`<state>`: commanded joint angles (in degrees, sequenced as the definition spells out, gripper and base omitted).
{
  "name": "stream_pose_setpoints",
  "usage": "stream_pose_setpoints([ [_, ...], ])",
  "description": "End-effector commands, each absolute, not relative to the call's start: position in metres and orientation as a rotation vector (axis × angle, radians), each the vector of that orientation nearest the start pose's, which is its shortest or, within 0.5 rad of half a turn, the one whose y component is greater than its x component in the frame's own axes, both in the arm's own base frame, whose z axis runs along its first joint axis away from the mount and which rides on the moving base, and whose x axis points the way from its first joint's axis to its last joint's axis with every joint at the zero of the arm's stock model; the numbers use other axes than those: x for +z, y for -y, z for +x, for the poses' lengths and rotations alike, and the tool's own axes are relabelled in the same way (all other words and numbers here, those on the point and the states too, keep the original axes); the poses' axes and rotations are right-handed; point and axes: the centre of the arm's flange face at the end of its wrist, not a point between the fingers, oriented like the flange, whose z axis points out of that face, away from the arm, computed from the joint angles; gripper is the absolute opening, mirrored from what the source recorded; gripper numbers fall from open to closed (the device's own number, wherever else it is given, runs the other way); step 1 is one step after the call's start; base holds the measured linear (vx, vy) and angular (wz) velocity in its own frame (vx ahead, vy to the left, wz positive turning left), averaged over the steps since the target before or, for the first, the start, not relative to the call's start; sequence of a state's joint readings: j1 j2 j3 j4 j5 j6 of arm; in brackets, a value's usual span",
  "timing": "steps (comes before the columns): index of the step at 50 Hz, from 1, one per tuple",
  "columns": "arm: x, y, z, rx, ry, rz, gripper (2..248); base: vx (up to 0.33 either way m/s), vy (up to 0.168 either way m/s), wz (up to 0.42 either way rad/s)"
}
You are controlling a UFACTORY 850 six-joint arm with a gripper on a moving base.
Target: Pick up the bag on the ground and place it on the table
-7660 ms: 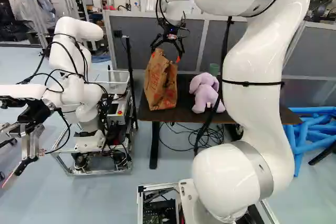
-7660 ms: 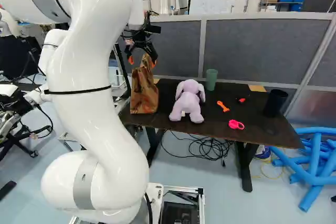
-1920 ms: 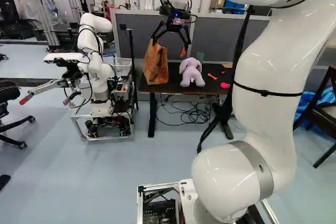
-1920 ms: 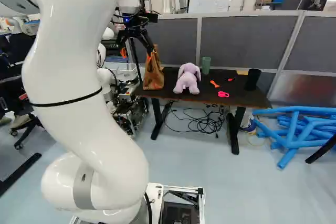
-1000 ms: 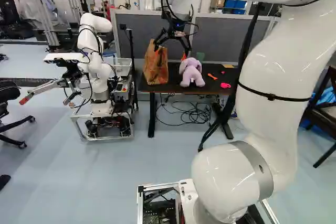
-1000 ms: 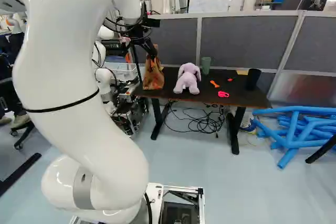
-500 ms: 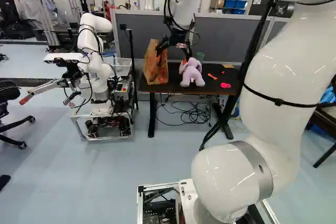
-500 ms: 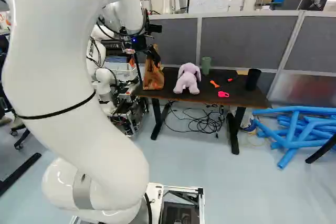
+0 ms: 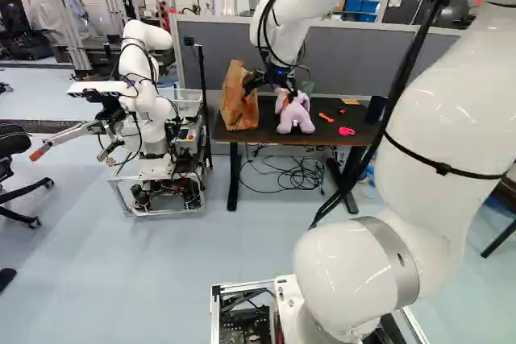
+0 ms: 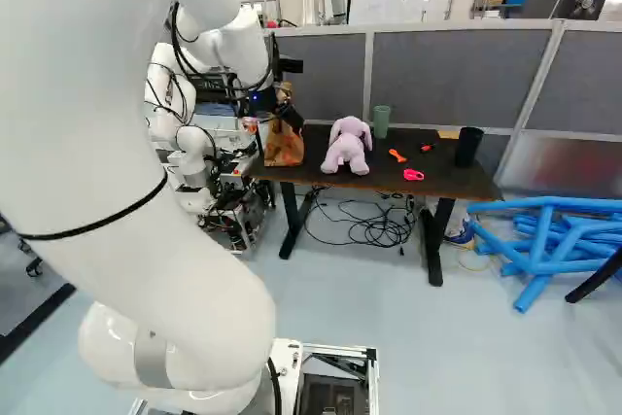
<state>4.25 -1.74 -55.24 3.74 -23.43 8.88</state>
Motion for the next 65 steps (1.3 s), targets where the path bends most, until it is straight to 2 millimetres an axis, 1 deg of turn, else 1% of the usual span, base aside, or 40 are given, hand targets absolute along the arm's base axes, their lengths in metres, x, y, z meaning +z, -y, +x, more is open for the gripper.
stream_pose_setpoints([
  [19,0.501,-0.027,0.455,-1.004,-0.163,-2.884,247,0.0,0.0,0.0],
  [37,0.463,-0.018,0.418,-1.215,-0.125,-2.823,247,0.0,0.0,0.0],
  [65,0.419,-0.008,0.362,-1.476,-0.073,-2.728,247,0.0,0.0,0.0],
])
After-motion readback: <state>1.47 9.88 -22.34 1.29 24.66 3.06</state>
